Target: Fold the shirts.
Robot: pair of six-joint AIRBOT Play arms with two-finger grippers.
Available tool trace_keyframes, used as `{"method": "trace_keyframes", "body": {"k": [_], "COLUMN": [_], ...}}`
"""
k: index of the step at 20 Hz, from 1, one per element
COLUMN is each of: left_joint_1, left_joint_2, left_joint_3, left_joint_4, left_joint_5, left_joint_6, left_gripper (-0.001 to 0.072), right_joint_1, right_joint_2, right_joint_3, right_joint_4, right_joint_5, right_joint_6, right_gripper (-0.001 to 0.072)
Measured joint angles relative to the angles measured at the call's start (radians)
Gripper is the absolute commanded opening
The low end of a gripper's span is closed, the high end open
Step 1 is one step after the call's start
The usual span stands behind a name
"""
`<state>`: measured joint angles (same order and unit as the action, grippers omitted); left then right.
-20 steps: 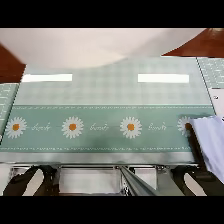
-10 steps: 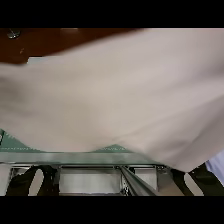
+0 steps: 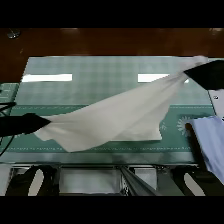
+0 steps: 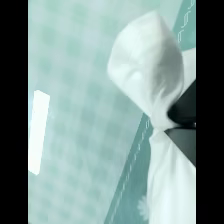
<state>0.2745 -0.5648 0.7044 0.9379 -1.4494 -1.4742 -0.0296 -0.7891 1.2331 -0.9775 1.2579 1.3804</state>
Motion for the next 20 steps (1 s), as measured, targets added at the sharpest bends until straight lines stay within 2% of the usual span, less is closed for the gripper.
{"method": "trace_keyframes", "body": {"k": [5,8,9,10,11,12,14,16,18,20], "left_joint_1": [-0.145,-0.216,-0.230,-0.241,-0.249,-0.254,-0.243,-0.204,-0.148,-0.100], "left_joint_2": [-0.263,-0.455,-0.510,-0.561,-0.611,-0.650,-0.713,-0.749,-0.763,-0.763], "left_joint_3": [-0.070,-0.012,0.019,0.055,0.096,0.136,0.224,0.302,0.333,0.306], "left_joint_4": [-0.059,-0.100,-0.111,-0.119,-0.121,-0.127,-0.115,-0.060,0.005,0.041], "left_joint_5": [0.410,0.595,0.632,0.658,0.667,0.671,0.625,0.514,0.397,0.316], "left_joint_6": [0.038,0.046,0.047,0.050,0.050,0.050,0.056,0.065,0.072,0.085], "left_gripper": [0.0025,0.0026,0.0049,0.0321,0.0689,0.0704,0.0704,0.0703,0.0703,0.0702], "right_joint_1": [0.000,0.000,0.000,-0.002,-0.005,-0.009,-0.031,-0.082,-0.148,-0.204], "right_joint_2": [-0.306,-0.513,-0.574,-0.629,-0.686,-0.729,-0.792,-0.814,-0.806,-0.766], "right_joint_3": [-0.033,0.043,0.076,0.110,0.147,0.179,0.241,0.291,0.312,0.278], "right_joint_4": [0.026,0.114,0.145,0.179,0.204,0.222,0.249,0.248,0.192,0.068], "right_joint_5": [-0.212,-0.295,-0.310,-0.327,-0.334,-0.332,-0.287,-0.202,-0.079,0.030], "right_joint_6": [-0.021,-0.024,-0.024,-0.021,-0.006,0.006,0.029,0.039,0.044,0.046], "right_gripper": [0.0022,0.0022,0.0025,0.0193,0.0522,0.0628,0.0627,0.0625,0.0618,0.0618]}}
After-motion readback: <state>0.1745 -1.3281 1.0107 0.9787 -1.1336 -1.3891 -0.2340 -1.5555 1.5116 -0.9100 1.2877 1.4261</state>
